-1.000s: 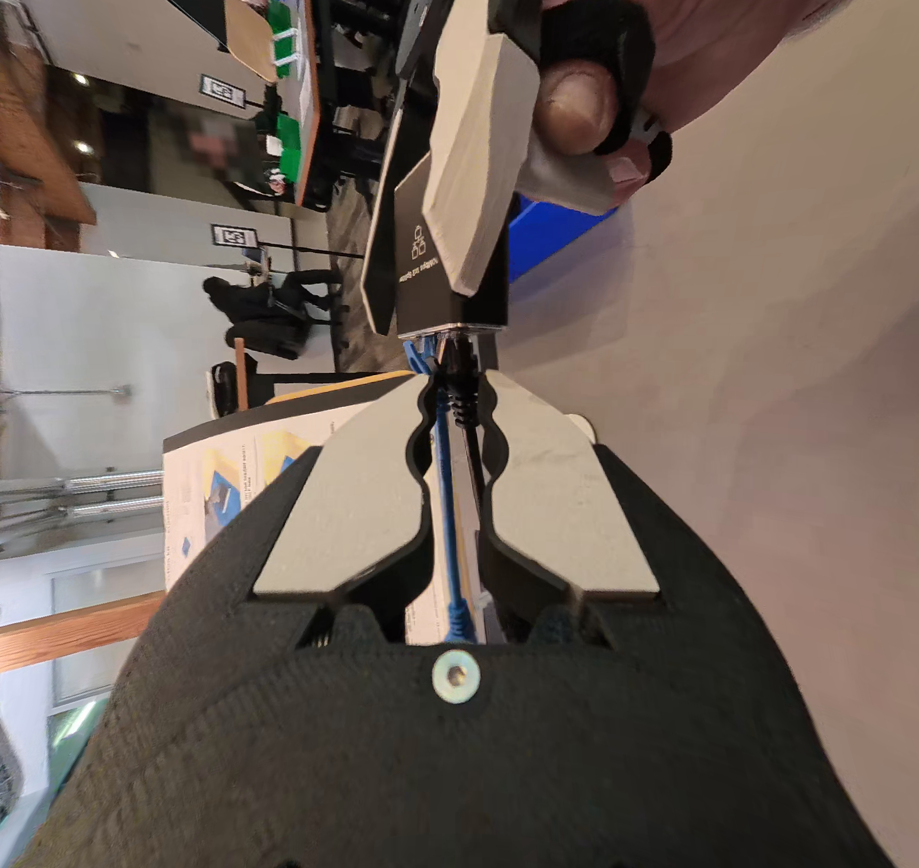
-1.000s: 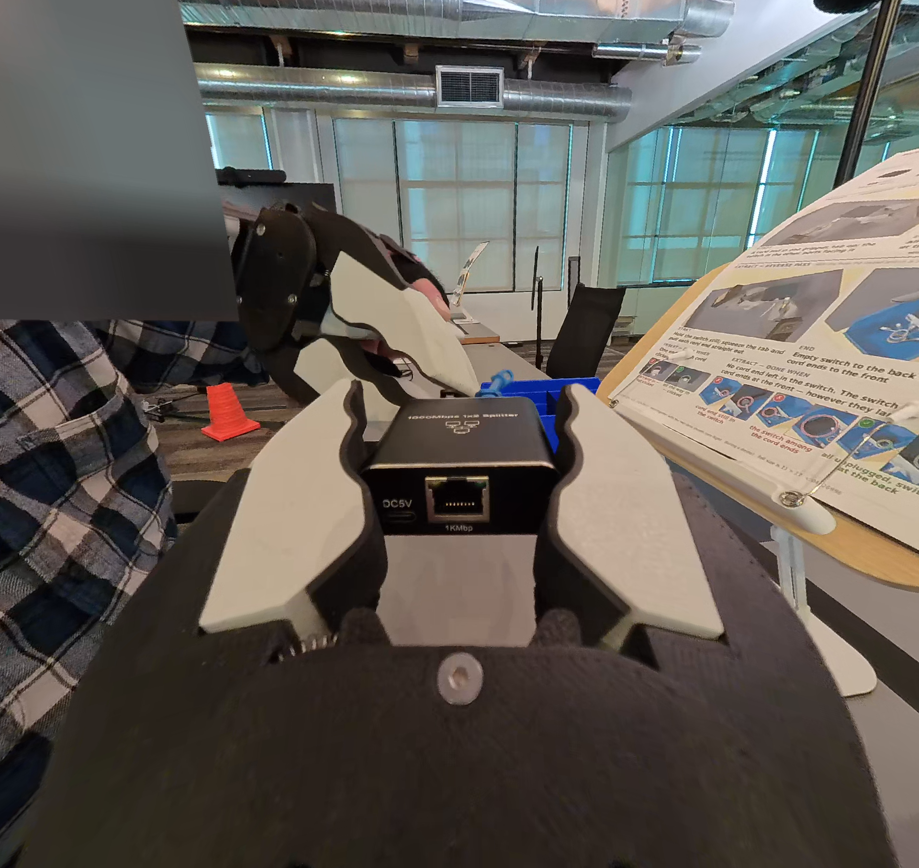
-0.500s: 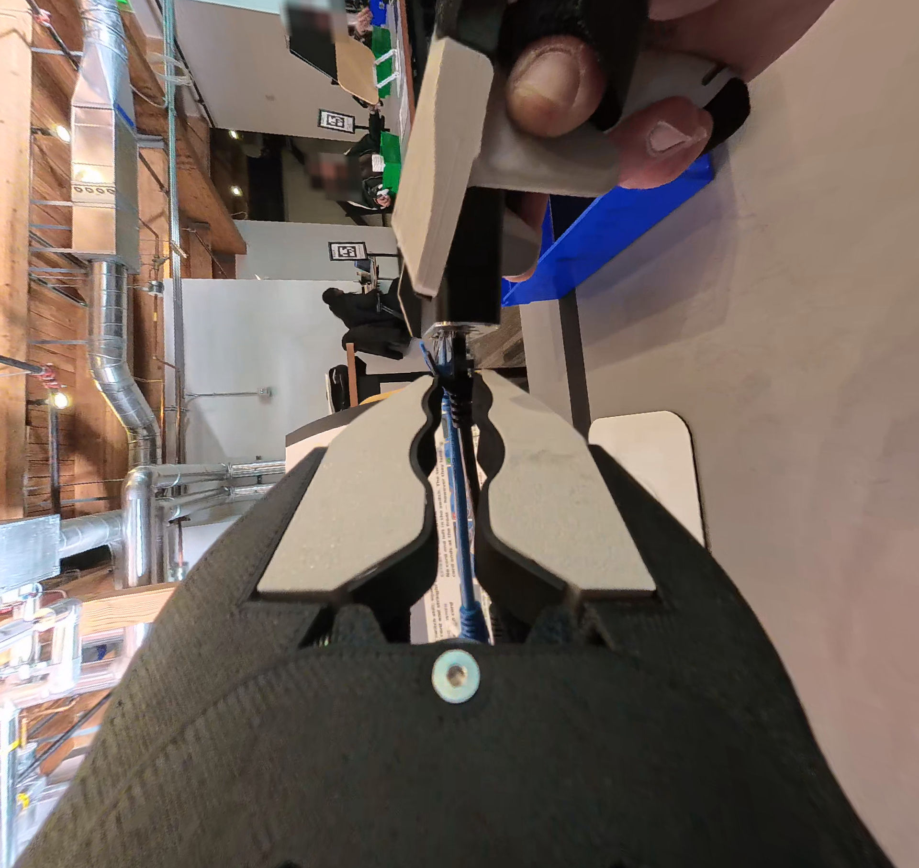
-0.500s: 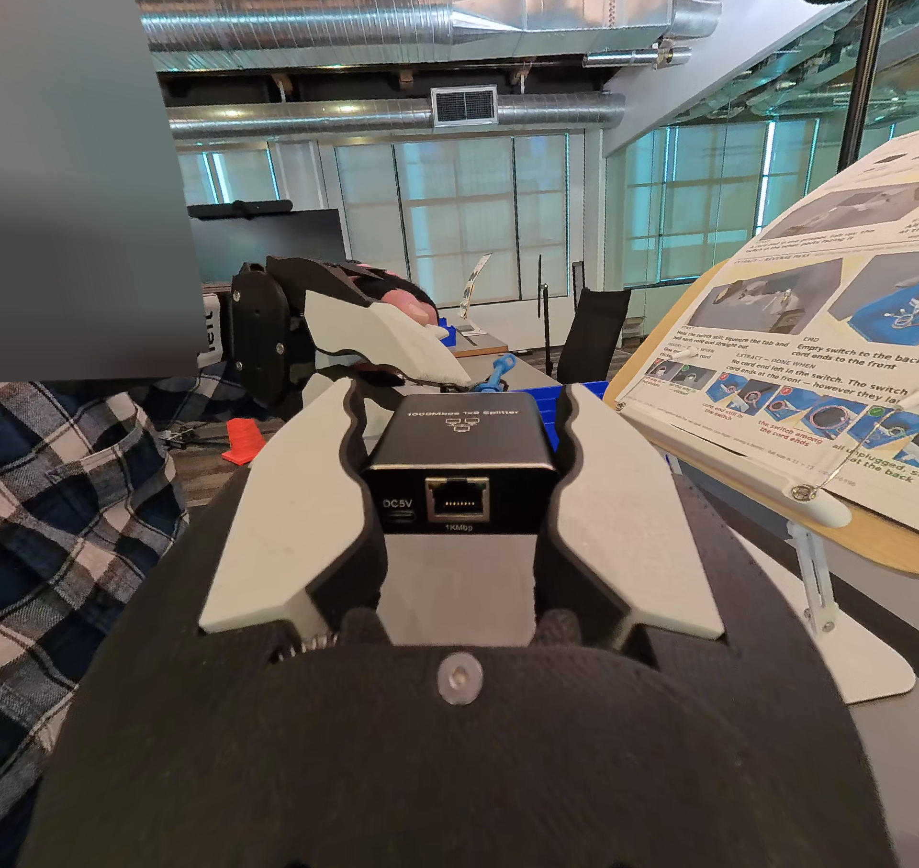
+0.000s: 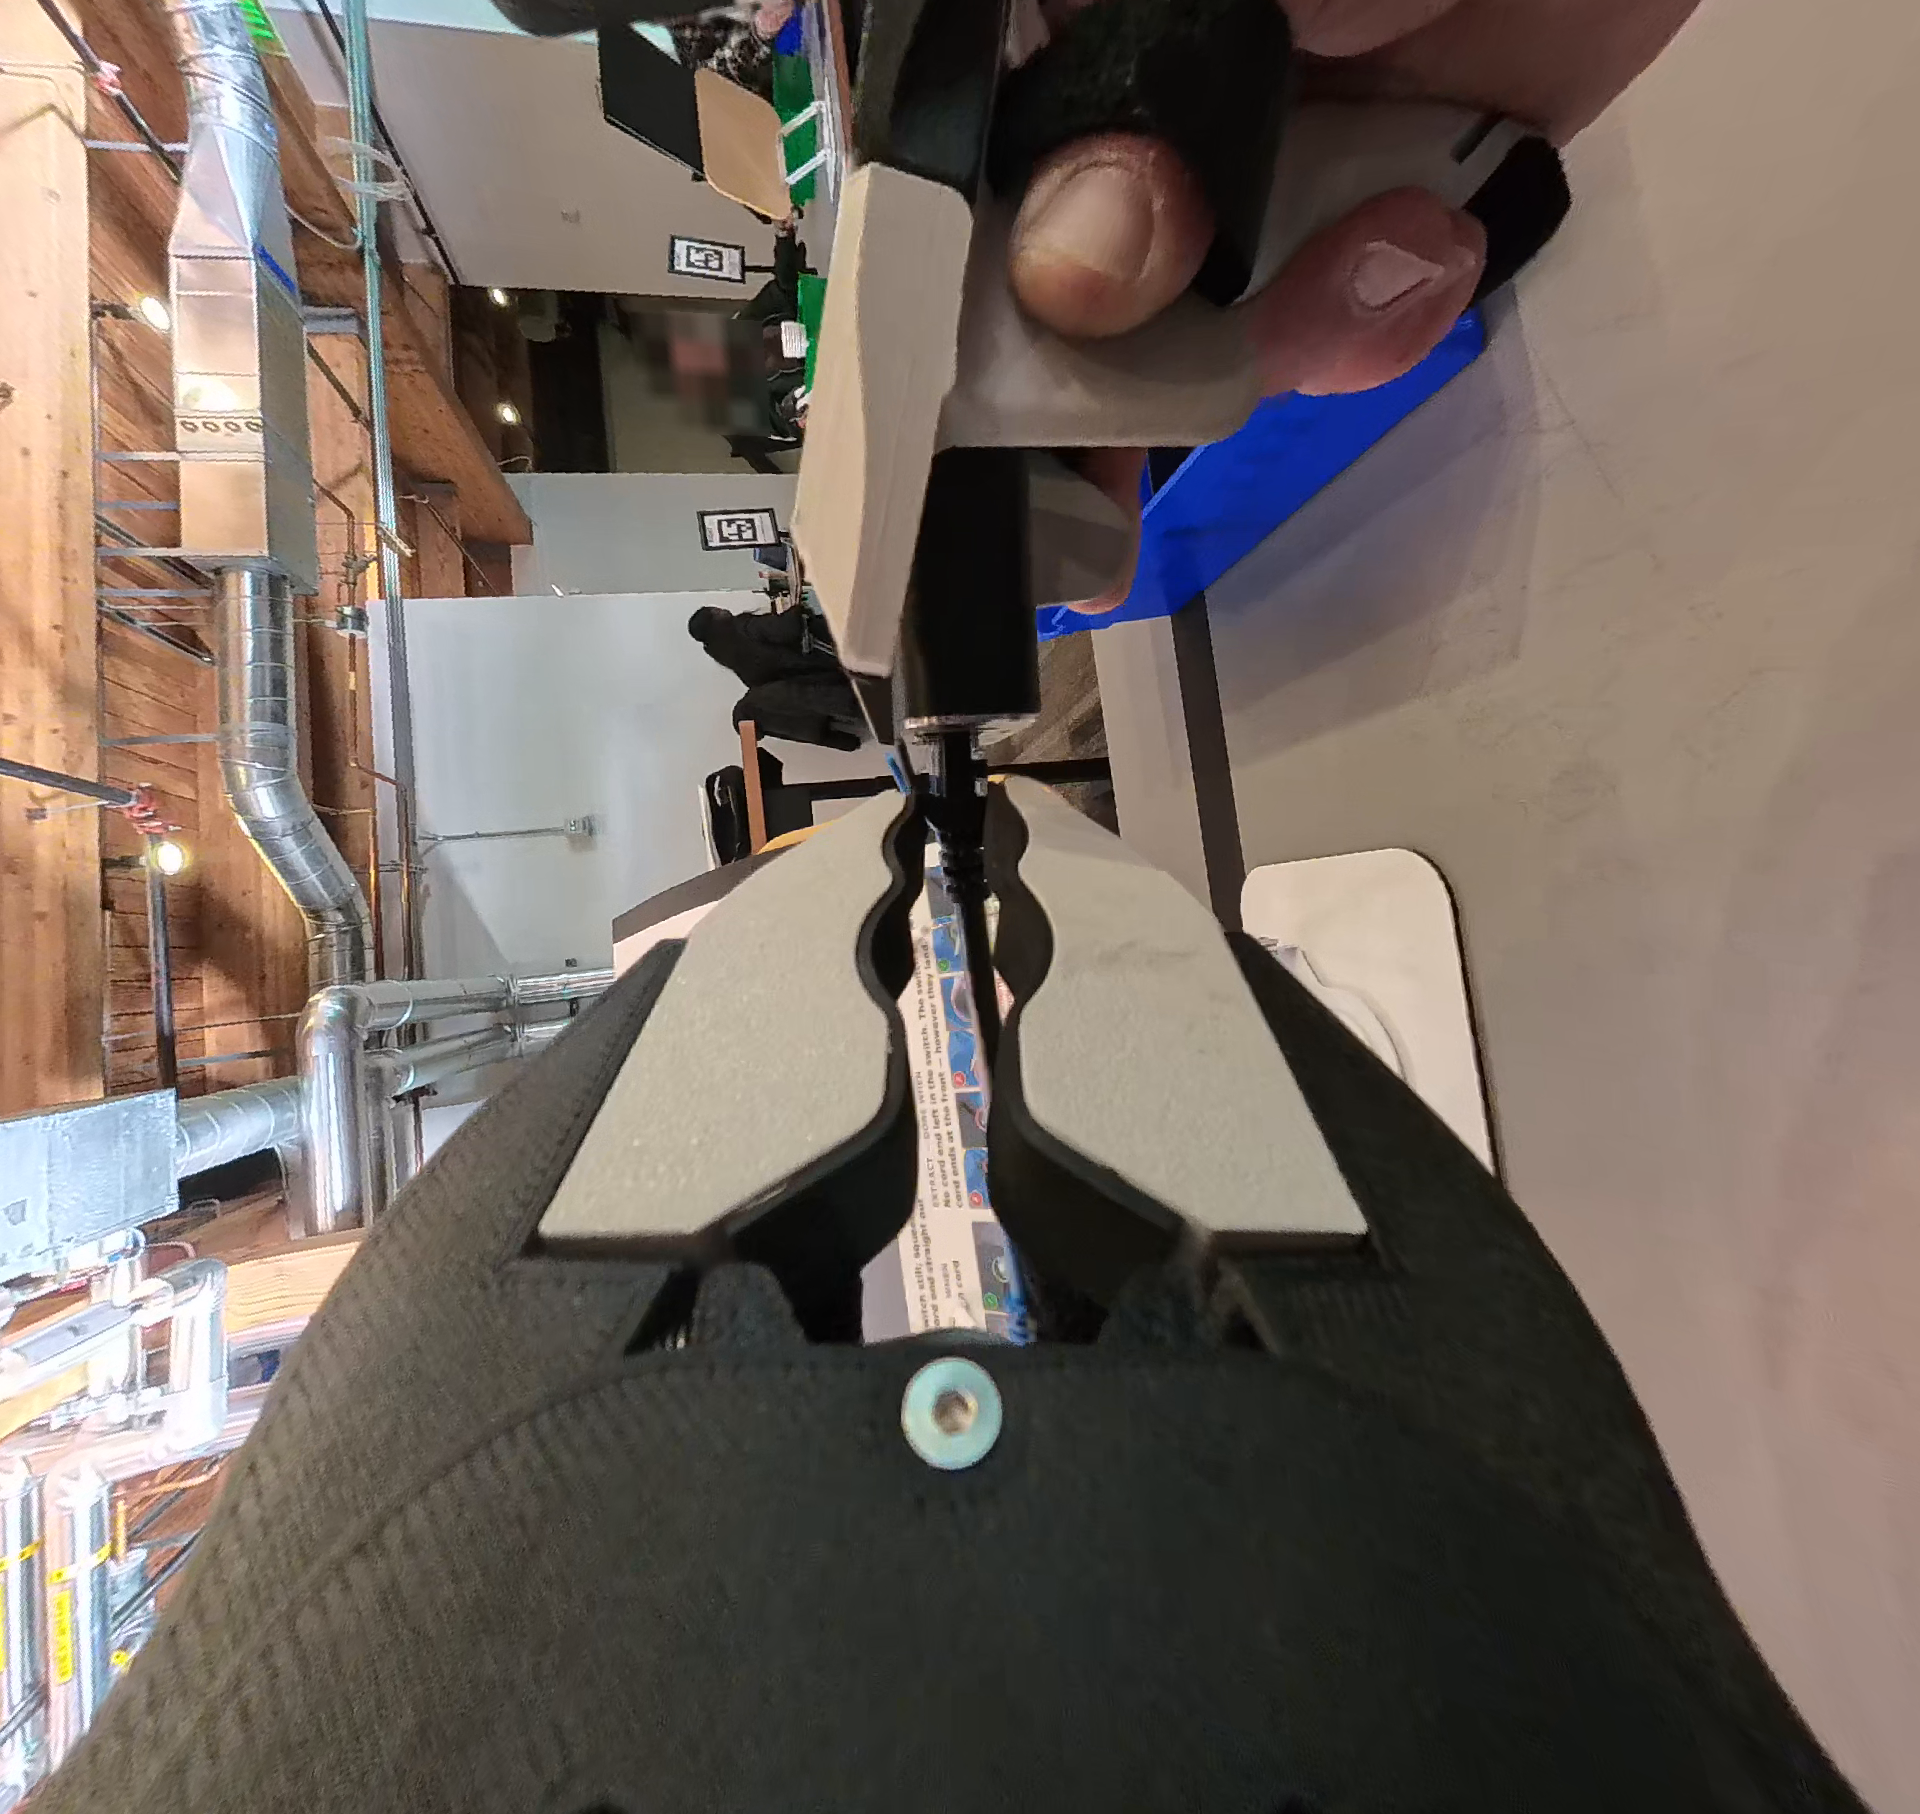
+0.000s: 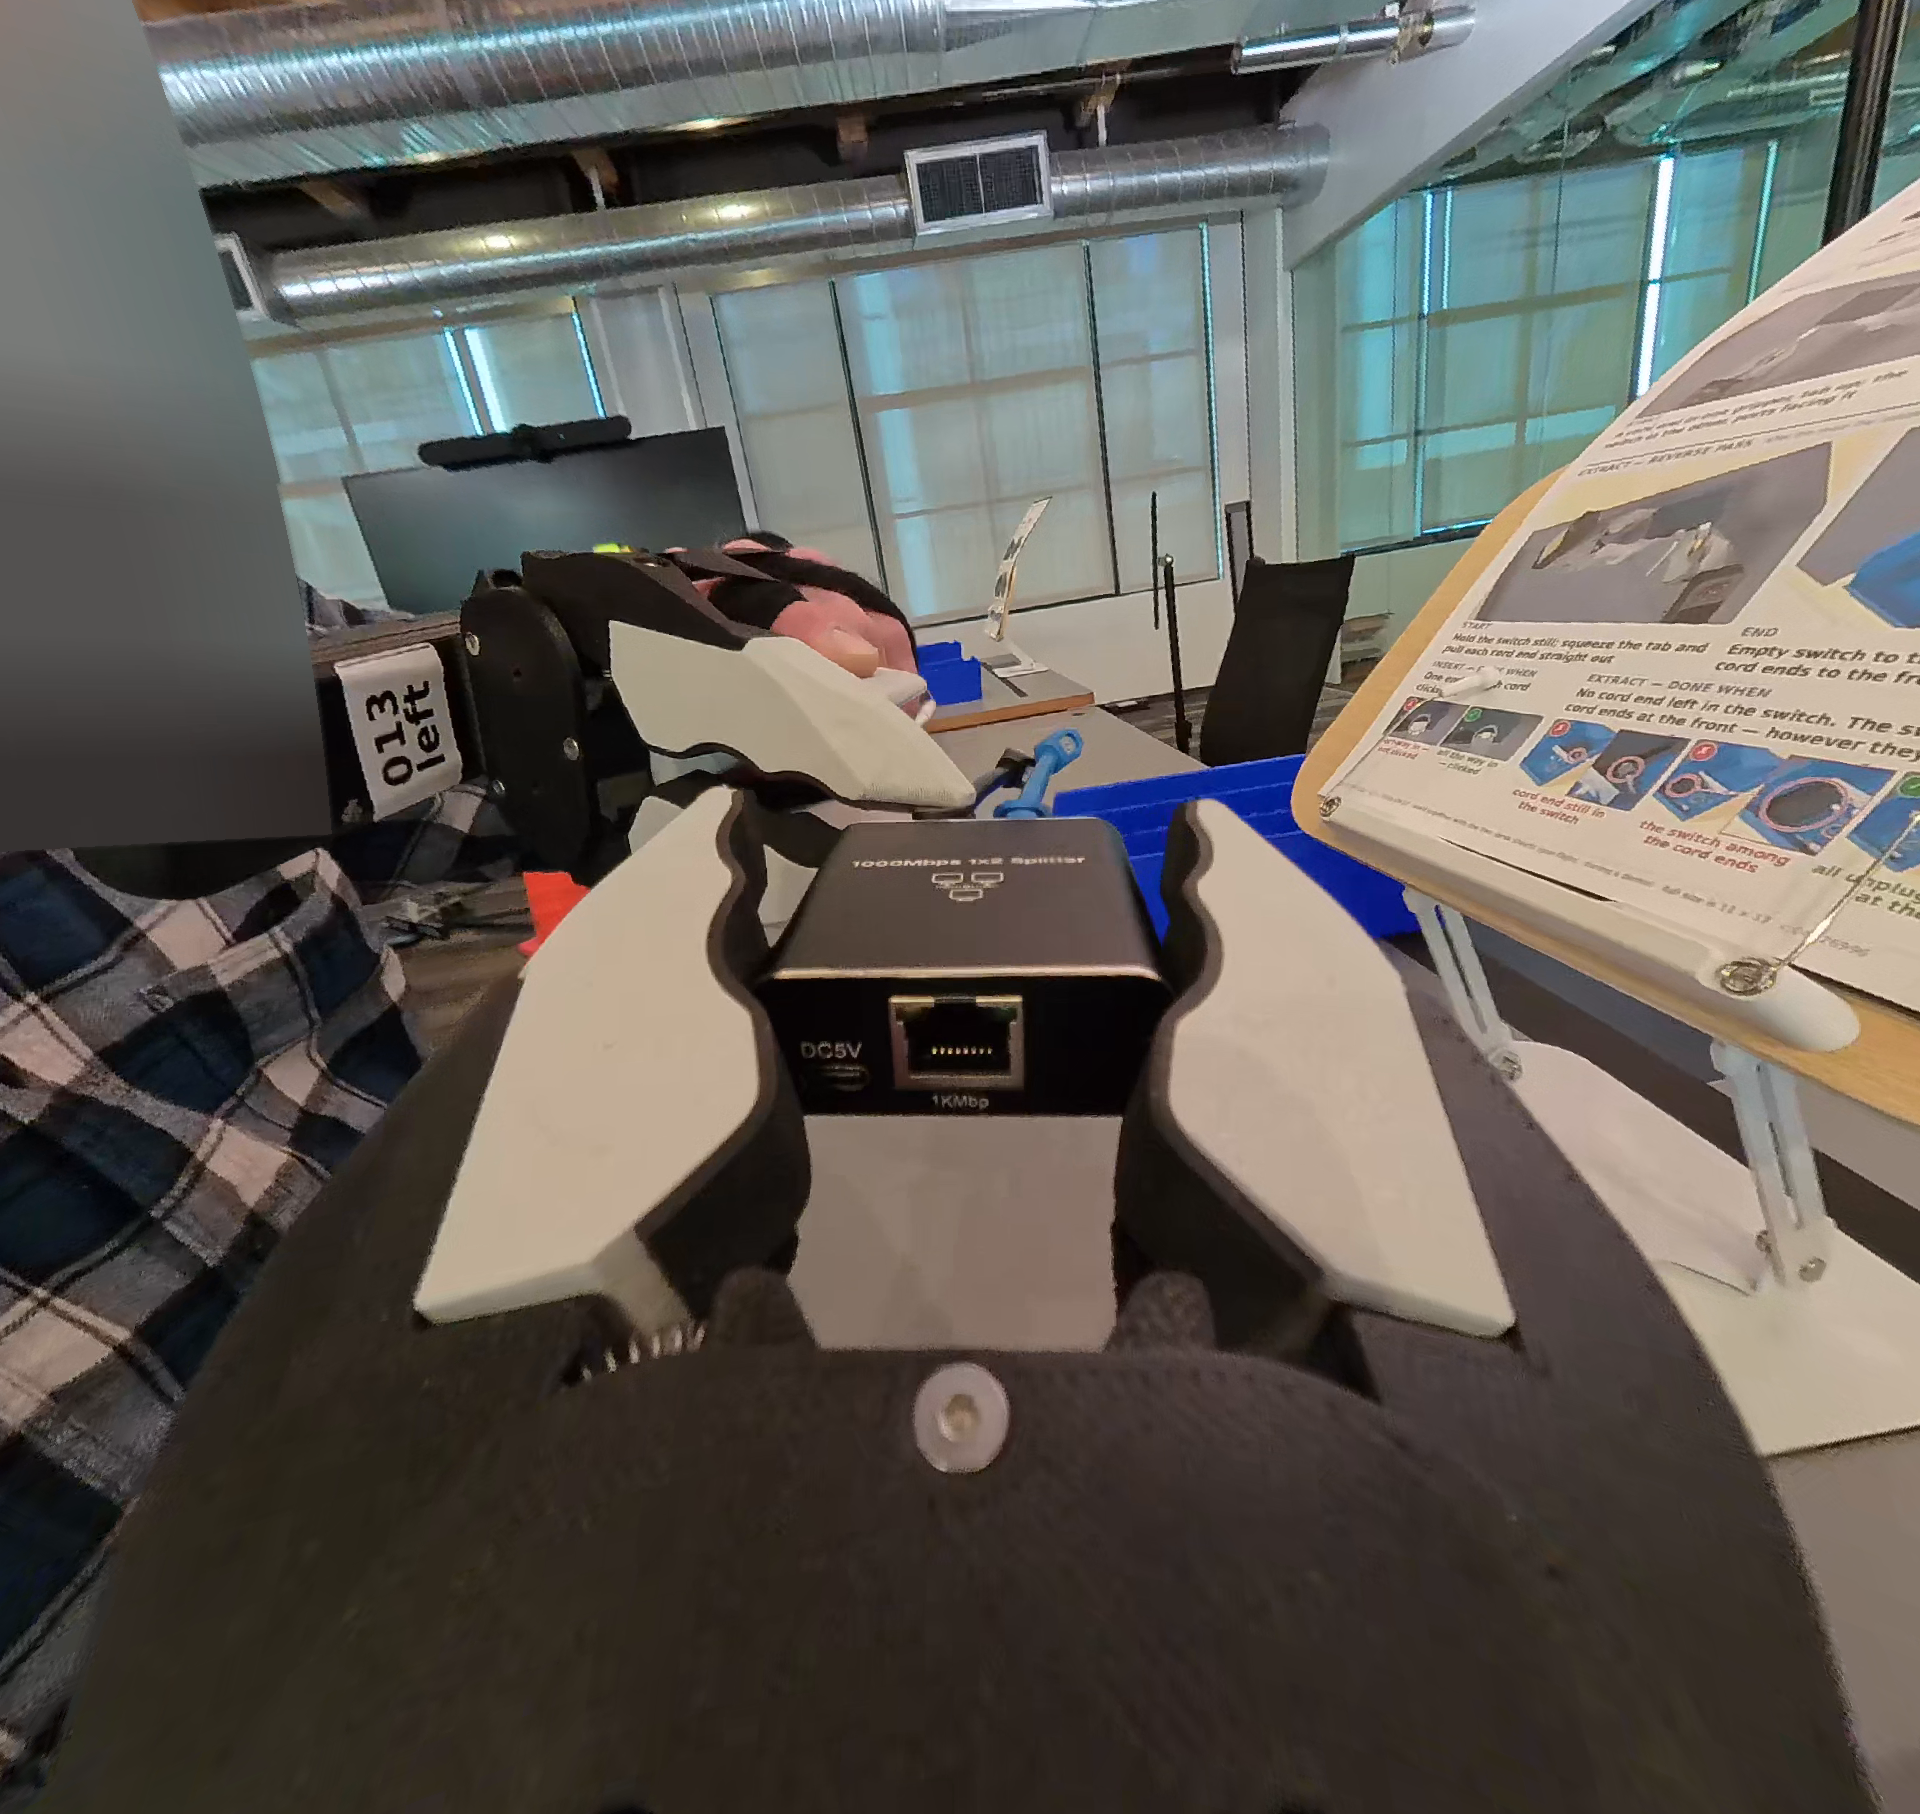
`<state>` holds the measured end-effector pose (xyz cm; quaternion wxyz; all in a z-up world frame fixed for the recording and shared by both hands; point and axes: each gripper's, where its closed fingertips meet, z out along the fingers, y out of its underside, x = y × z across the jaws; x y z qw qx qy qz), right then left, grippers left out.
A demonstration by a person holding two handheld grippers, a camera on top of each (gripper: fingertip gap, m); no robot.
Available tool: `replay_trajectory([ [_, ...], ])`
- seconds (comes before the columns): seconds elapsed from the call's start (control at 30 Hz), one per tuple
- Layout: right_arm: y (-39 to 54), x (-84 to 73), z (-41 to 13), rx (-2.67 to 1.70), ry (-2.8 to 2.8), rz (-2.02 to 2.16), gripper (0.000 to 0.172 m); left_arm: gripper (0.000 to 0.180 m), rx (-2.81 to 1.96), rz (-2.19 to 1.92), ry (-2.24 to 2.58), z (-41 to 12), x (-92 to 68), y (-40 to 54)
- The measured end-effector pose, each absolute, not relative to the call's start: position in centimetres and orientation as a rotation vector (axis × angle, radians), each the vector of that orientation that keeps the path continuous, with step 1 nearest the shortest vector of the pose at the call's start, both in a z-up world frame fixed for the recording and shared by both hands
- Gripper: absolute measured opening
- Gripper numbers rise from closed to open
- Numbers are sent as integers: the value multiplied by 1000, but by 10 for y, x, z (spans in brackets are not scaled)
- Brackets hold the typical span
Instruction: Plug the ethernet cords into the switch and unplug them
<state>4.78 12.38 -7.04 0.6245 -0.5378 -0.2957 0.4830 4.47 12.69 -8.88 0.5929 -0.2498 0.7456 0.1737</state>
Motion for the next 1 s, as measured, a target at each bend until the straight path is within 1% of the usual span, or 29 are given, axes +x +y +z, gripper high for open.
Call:
replay_trajectory([
  [0.03, 124, 48, -71, -1240, -684, 1096, 76, 10, -575, 413, 1734, -90, 45, 127],
  [0.5, 118, 45, -71, -1249, -752, 1042, 76, 12, -579, 385, 1701, -88, 37, 121],
  [0.73, 120, 49, -73, -1263, -747, 1029, 75, 25, -700, 328, 1645, -76, 12, 133],
  [1.0, 118, 32, -75, -1265, -762, 1073, 75, 41, -725, 366, 1656, -96, 5, 128],
])
